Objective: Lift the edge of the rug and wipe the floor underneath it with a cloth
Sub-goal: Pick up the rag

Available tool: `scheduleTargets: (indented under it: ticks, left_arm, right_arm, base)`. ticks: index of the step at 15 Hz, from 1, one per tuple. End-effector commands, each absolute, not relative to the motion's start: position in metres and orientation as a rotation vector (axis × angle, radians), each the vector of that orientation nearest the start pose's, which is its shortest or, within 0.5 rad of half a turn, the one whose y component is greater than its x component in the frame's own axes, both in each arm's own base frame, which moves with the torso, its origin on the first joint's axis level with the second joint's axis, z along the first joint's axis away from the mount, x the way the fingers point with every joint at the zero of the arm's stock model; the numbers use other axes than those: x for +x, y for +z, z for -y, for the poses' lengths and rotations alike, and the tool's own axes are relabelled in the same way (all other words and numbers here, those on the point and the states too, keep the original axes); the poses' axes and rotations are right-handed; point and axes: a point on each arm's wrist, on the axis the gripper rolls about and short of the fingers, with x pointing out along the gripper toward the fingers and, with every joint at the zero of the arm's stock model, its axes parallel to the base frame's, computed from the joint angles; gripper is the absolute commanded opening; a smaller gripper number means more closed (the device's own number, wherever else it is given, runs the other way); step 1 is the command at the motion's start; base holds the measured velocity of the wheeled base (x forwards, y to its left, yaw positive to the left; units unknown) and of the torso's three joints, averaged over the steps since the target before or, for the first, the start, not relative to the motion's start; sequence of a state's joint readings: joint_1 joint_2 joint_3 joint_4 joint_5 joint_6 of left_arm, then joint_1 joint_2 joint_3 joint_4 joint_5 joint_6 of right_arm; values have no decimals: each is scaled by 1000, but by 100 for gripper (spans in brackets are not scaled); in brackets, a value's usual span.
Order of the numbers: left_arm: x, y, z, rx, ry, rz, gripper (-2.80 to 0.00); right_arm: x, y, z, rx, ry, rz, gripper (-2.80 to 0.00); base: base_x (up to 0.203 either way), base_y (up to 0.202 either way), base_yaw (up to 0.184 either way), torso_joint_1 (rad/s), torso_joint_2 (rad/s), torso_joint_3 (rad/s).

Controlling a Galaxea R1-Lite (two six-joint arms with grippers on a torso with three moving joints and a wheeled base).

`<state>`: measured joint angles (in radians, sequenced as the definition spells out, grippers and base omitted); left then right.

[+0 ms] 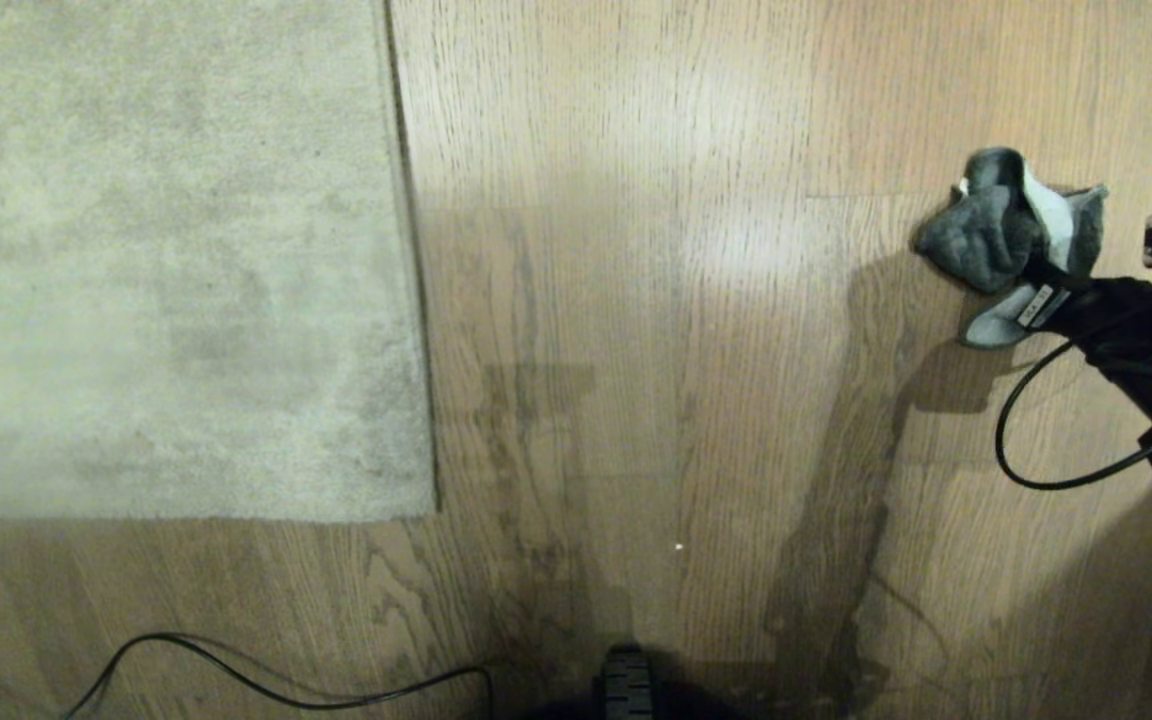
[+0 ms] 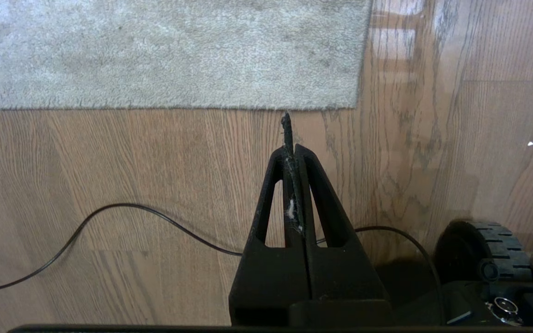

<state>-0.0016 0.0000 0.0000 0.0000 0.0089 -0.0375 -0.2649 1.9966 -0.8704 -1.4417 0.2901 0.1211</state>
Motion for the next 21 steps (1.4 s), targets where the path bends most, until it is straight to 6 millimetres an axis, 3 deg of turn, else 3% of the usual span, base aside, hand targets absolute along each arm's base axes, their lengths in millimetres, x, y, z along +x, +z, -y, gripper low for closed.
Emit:
scheduleTargets:
  ticks: [1,16,21]
  left_arm:
    - [-23,76,0,-38,8,-1,-280]
    - [-23,76,0,-38,8,-1,-280]
    - [-23,76,0,-38,8,-1,-280]
  right_arm:
    - [338,191,85,11,81,321,-280]
    - [268,191,61,-66,154,255,-280]
    - [255,187,58,-87,147,237,-280]
  base:
    - [0,0,0,0,0,0]
    - [0,0,0,0,0,0]
    - [0,0,0,0,0,0]
